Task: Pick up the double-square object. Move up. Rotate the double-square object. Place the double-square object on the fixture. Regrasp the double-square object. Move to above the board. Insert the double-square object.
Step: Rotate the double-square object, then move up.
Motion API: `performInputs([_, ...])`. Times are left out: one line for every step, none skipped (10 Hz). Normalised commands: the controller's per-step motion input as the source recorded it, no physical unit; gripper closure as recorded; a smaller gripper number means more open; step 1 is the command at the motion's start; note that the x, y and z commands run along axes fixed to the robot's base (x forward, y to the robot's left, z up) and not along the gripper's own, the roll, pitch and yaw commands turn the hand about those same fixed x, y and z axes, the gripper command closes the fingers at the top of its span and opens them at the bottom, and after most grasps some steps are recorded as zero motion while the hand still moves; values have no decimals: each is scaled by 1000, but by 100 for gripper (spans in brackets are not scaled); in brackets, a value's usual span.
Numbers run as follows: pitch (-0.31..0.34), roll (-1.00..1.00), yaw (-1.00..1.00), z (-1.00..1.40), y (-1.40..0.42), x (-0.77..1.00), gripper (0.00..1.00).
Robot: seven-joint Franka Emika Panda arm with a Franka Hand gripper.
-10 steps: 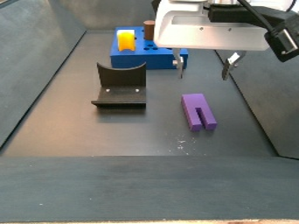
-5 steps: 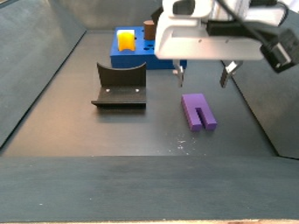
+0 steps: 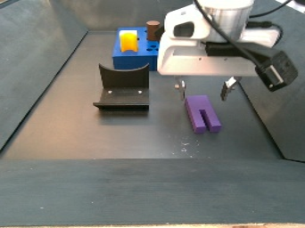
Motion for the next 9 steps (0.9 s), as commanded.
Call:
performInputs([-77,-121,4,-563,12,40,0])
performInputs([-85,-128,6,-482,13,41,0])
performInputs([-85,-134,7,-432,13,39,0])
performInputs([-93,-143,5,-314,15,42,0])
performInputs([-96,-147,5,-272,15,39,0])
performInputs([-104,-153,3,-183,17,37,0])
performInputs([0,0,0,0,0,0,100])
performInputs([0,0,0,1000,0,0,100])
performInputs([15,-1,-1,1000,-1,-18,100])
